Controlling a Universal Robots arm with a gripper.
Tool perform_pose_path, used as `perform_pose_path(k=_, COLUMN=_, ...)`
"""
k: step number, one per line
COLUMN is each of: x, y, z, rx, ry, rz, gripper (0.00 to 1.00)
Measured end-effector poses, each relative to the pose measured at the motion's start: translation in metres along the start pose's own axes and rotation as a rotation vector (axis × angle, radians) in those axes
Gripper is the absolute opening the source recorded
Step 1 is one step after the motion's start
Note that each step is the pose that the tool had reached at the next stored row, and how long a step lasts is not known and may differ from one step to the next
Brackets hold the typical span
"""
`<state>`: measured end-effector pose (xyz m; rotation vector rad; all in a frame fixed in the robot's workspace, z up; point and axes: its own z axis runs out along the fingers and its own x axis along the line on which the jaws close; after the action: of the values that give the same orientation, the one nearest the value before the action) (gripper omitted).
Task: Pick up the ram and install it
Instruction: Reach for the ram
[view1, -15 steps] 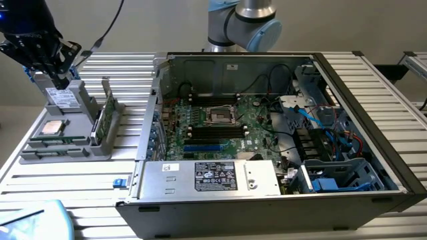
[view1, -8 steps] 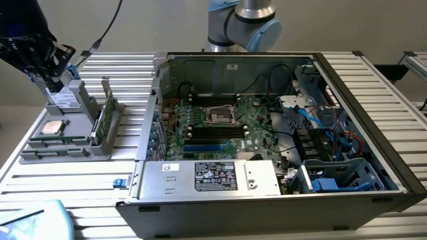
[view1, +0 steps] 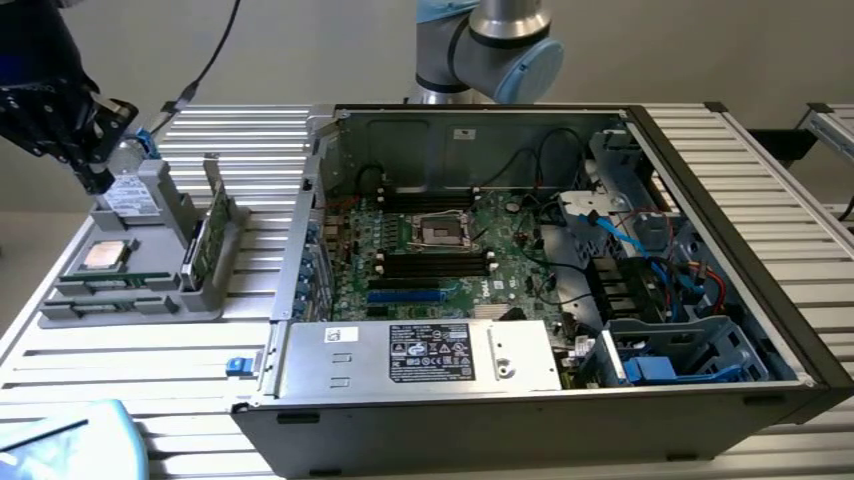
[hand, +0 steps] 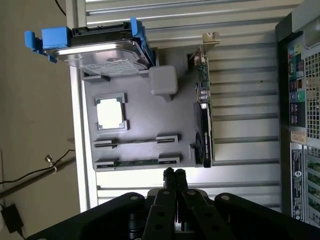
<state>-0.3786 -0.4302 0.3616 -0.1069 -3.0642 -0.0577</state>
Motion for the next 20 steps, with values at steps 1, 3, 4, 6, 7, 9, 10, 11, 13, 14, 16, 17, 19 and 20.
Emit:
perform_pose_path(k=1, x=0.001, y=-0.0012, z=0.0006, rx=0.0003, ry=0.0017, rz=0.000, gripper=0.10)
perform_pose_path(k=3, x=0.002, y=-0.0031, z=0.0021, rx=0.0011, ry=0.0044, rz=0.000, gripper=0.10)
perform_pose_path(k=4, x=0.003, y=-0.0038, z=0.0030, rx=0.0017, ry=0.0055, rz=0.000, gripper=0.10)
perform_pose_path(k=6, x=0.005, y=-0.0045, z=0.0056, rx=0.0034, ry=0.0062, rz=0.000, gripper=0.10)
perform_pose_path(k=7, x=0.006, y=-0.0048, z=0.0069, rx=0.0046, ry=0.0064, rz=0.000, gripper=0.10)
perform_pose_path(k=9, x=0.008, y=-0.0052, z=0.0097, rx=0.0072, ry=0.0068, rz=0.000, gripper=0.10)
perform_pose_path(k=10, x=0.009, y=-0.0054, z=0.0111, rx=0.0086, ry=0.0068, rz=0.000, gripper=0.10)
perform_pose_path(k=11, x=0.010, y=-0.0055, z=0.0125, rx=0.0100, ry=0.0067, rz=0.000, gripper=0.10)
perform_pose_path(k=13, x=0.012, y=-0.0059, z=0.0153, rx=0.0131, ry=0.0066, rz=-0.001, gripper=0.10)
perform_pose_path(k=14, x=0.013, y=-0.0060, z=0.0167, rx=0.0148, ry=0.0065, rz=-0.001, gripper=0.10)
perform_pose_path(k=16, x=0.015, y=-0.0064, z=0.0194, rx=0.0177, ry=0.0066, rz=-0.001, gripper=0.10)
perform_pose_path(k=17, x=0.016, y=-0.0066, z=0.0207, rx=0.0189, ry=0.0069, rz=-0.001, gripper=0.10)
perform_pose_path(k=19, x=0.018, y=-0.0071, z=0.0234, rx=0.0213, ry=0.0073, rz=-0.002, gripper=0.10)
perform_pose_path(k=20, x=0.018, y=-0.0074, z=0.0246, rx=0.0225, ry=0.0075, rz=-0.002, gripper=0.10)
